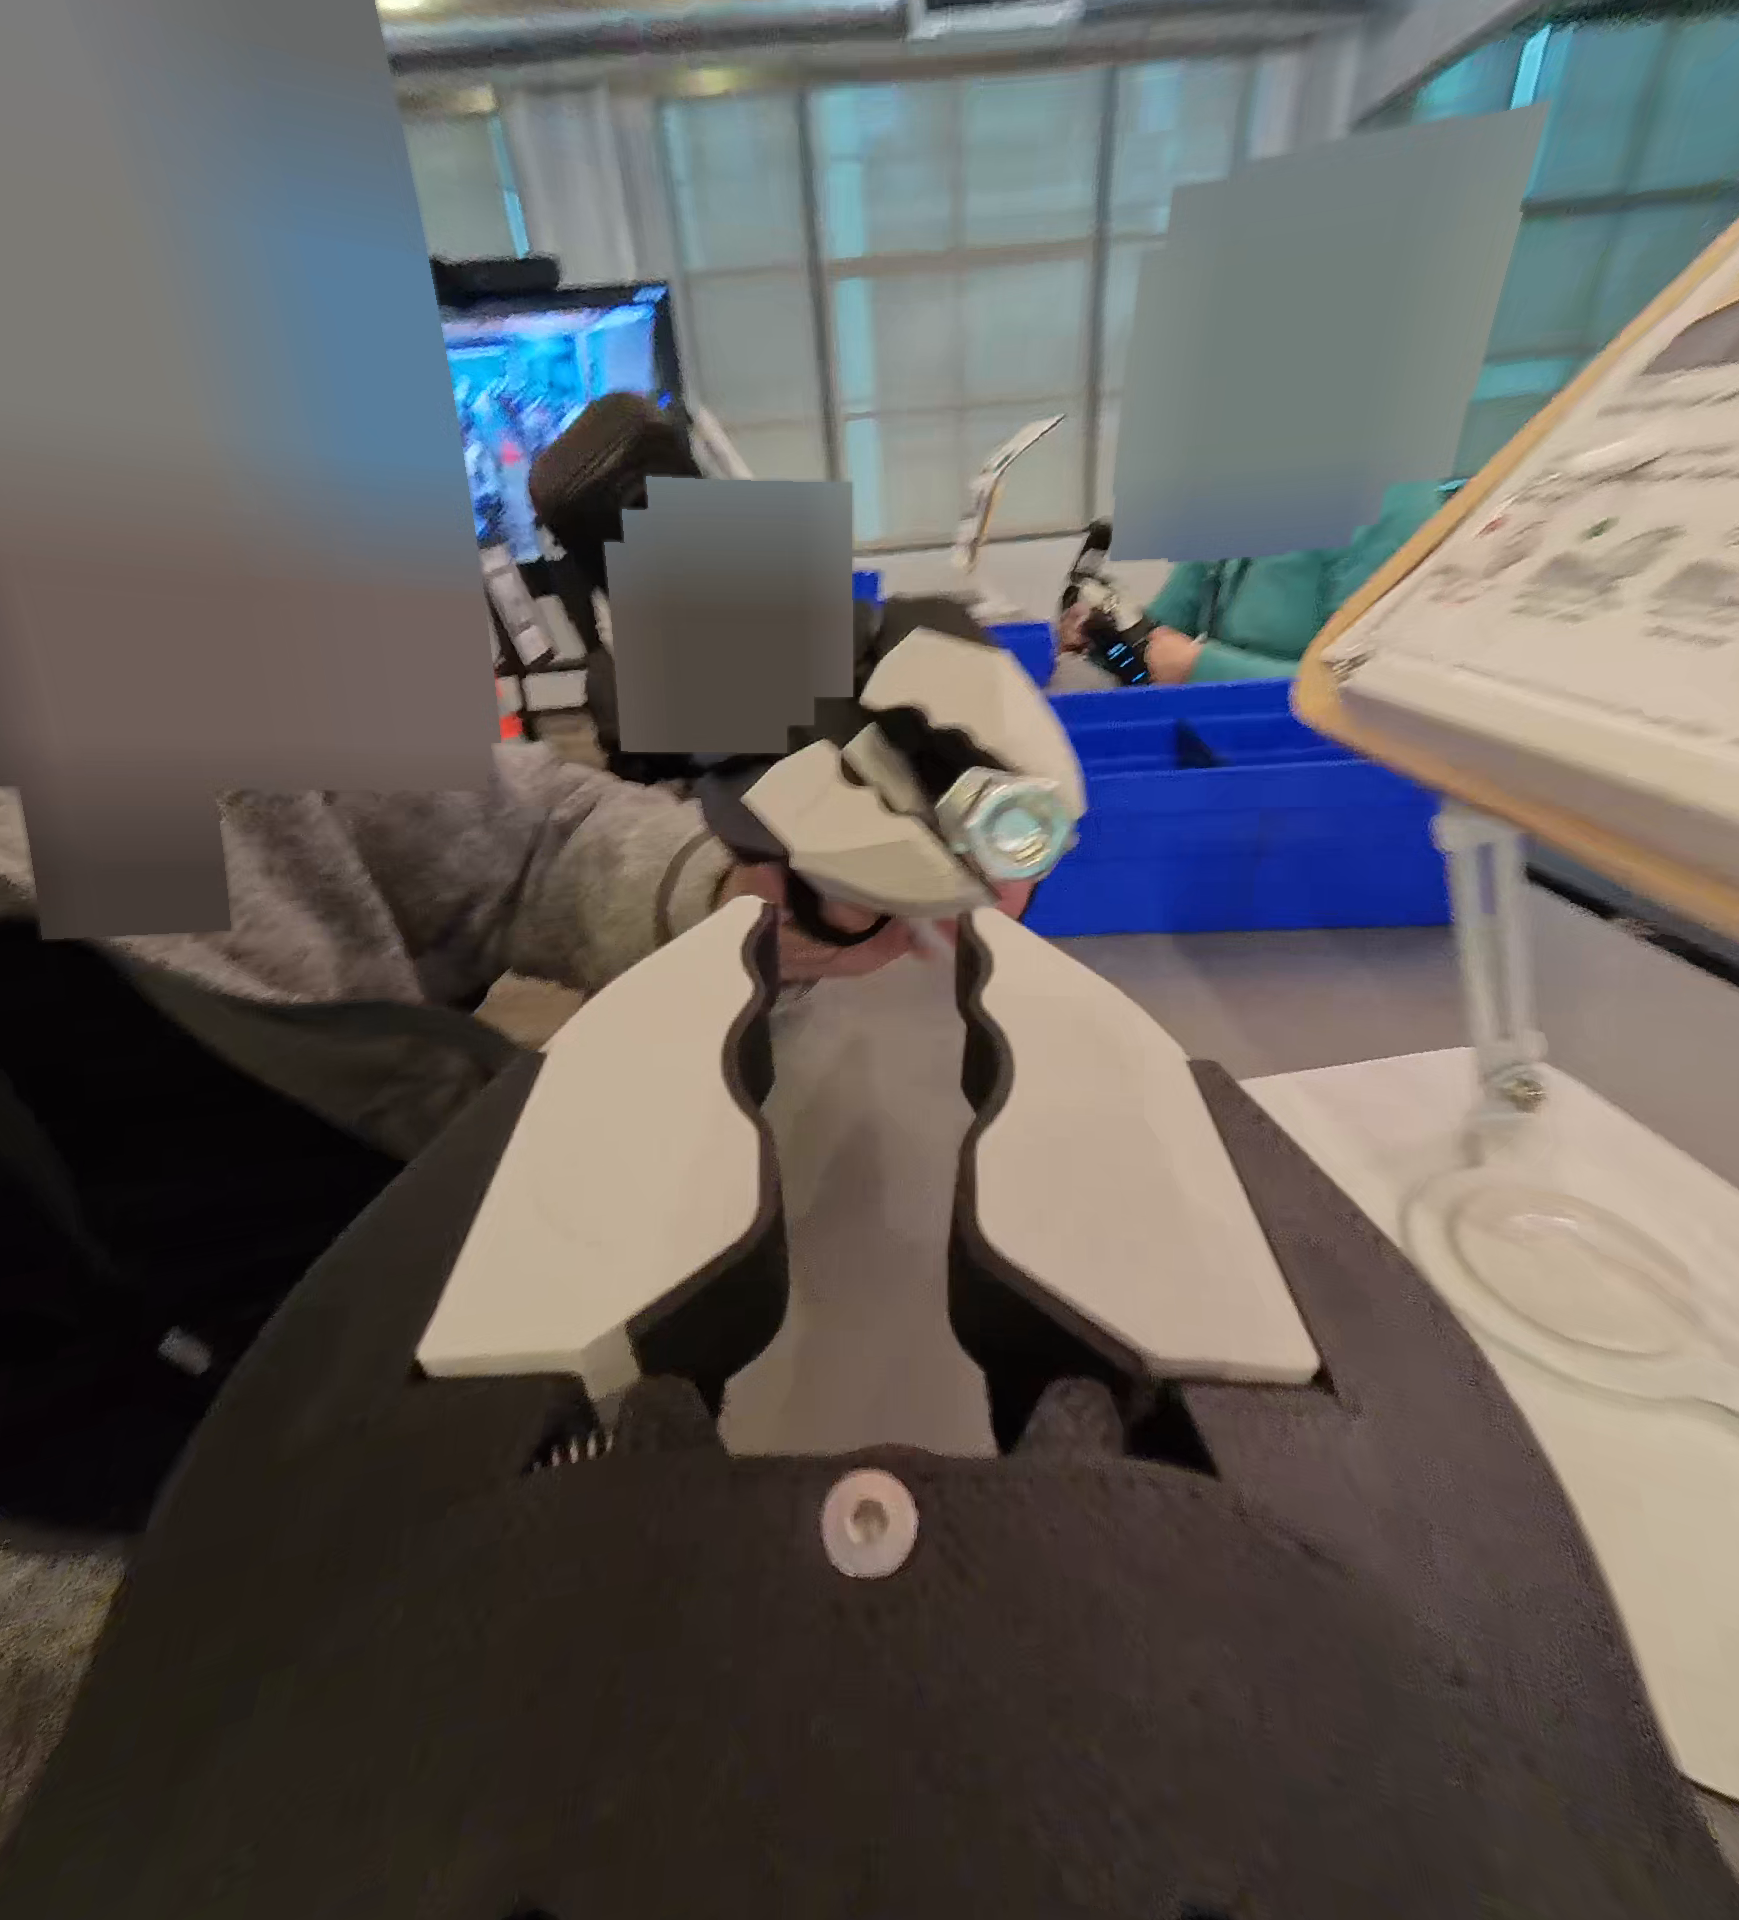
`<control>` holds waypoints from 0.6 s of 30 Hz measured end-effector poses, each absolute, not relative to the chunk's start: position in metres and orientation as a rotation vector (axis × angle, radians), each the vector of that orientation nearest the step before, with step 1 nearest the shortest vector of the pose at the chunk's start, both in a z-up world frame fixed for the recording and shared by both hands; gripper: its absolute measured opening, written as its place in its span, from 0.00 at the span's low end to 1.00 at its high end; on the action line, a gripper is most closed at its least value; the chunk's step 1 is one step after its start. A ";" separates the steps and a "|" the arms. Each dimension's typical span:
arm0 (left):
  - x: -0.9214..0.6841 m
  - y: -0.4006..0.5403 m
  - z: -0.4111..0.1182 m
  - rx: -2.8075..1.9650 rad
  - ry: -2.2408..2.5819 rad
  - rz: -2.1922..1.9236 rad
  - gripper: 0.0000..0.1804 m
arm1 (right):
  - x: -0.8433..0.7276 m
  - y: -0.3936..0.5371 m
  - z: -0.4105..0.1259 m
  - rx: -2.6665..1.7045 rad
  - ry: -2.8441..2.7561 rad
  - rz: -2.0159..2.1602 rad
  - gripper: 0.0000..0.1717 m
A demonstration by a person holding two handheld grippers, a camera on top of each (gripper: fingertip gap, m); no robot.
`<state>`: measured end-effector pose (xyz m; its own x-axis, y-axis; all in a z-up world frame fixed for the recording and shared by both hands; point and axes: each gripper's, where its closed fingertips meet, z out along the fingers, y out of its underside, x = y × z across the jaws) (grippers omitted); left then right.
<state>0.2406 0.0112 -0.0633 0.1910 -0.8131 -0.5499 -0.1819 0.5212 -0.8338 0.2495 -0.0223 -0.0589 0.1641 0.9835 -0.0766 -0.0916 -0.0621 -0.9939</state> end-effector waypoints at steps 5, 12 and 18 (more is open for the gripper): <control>0.242 0.008 -0.062 -0.954 1.338 -0.570 0.10 | 0.250 -0.013 -0.049 -1.253 -0.986 1.096 0.36; 0.237 0.015 -0.059 -0.972 1.311 -0.564 0.10 | 0.238 -0.043 -0.063 -1.235 -1.169 1.177 0.12; 0.241 0.008 -0.061 -0.957 1.335 -0.583 0.10 | 0.252 -0.014 -0.050 -1.260 -1.005 1.074 0.39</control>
